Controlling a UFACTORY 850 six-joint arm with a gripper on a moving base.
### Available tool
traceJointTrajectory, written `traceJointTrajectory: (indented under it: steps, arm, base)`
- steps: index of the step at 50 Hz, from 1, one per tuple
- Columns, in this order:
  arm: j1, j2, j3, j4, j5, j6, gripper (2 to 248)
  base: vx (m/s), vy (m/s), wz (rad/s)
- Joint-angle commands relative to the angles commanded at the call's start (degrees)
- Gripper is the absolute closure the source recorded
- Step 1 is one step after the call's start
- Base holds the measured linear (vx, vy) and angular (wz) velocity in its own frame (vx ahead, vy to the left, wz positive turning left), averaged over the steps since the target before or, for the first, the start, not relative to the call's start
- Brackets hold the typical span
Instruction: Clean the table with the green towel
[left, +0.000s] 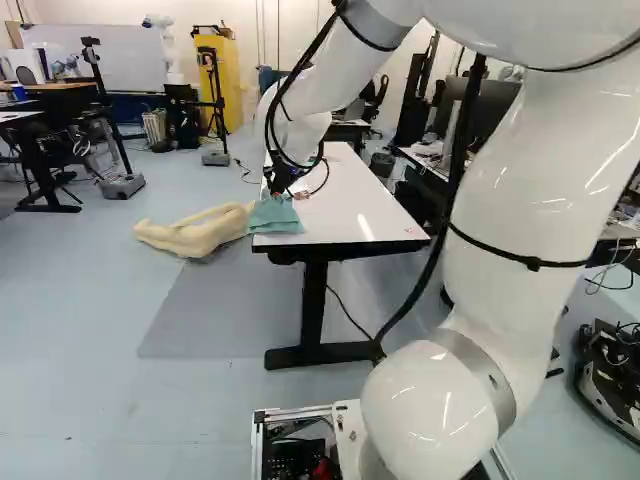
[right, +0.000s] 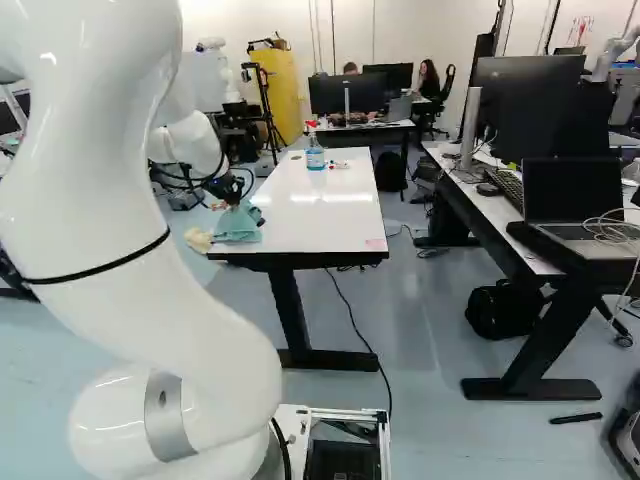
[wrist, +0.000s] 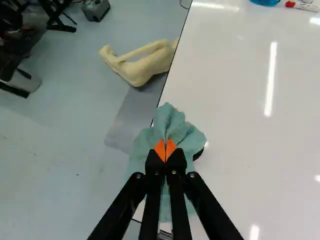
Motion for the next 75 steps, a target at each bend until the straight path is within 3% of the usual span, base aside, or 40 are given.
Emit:
traceJointTrajectory:
  steps: [21,53,75]
  arm:
    - [-0.6,1.7,0.5,0.0,0.0,0.0,229]
    - [-6.3,9.0,3.5,0.0,0.0,0.0,229]
    - [-10.3,11.5,5.9,0.0,0.0,0.0,229]
  base:
    - [0.0,0.0,0.0]
    - [0.0,0.0,0.0]
    - [0.0,0.0,0.0]
